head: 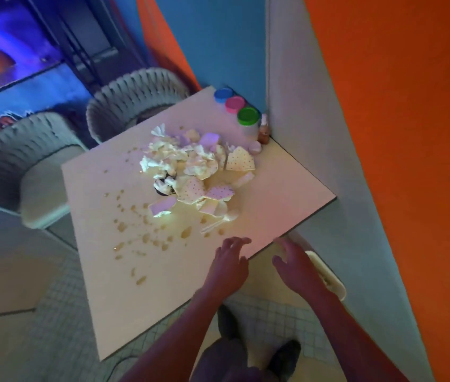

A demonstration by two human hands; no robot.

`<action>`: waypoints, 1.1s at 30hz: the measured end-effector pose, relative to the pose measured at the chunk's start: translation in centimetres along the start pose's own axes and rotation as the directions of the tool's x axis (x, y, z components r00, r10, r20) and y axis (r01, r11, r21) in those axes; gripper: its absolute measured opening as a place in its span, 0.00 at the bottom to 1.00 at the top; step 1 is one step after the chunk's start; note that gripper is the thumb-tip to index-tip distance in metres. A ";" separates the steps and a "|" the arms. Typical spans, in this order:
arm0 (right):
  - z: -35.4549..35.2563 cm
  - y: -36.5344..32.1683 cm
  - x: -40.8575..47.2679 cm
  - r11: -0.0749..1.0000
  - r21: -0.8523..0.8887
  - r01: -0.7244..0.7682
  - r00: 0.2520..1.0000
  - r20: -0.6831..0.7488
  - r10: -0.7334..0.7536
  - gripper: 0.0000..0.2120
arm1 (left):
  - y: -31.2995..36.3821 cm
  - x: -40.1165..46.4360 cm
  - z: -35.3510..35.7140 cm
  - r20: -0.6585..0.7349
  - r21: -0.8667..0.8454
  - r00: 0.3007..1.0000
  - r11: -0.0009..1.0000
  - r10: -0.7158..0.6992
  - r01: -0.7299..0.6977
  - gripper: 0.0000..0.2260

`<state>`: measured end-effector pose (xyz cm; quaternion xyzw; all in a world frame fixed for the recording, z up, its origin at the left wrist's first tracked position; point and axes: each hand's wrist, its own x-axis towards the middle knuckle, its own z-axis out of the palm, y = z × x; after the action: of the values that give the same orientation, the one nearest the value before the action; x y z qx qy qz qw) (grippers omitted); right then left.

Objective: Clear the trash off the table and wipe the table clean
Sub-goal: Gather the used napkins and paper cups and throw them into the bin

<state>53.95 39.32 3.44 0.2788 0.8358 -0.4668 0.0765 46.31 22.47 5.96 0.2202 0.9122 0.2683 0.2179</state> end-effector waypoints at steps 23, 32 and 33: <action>10.1 -18.5 11.7 0.964 -0.201 0.174 0.984 0.065 -0.164 0.21 | -18.0 7.9 -16.0 -0.226 -0.178 0.960 0.976 -0.165 0.125 0.22; 10.2 -21.7 15.8 0.952 -0.249 0.176 0.984 0.037 -0.172 0.23 | -19.5 13.4 -19.2 -0.173 -0.125 0.963 0.974 -0.207 0.187 0.26; 9.9 -21.8 16.4 0.952 -0.247 0.178 0.984 0.029 -0.177 0.23 | -19.6 14.0 -19.2 -0.169 -0.120 0.962 0.973 -0.215 0.197 0.27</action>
<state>27.25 28.71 7.65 0.1892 0.9091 -0.3643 0.0712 19.52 7.31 5.20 0.0874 0.9313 0.3091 0.1720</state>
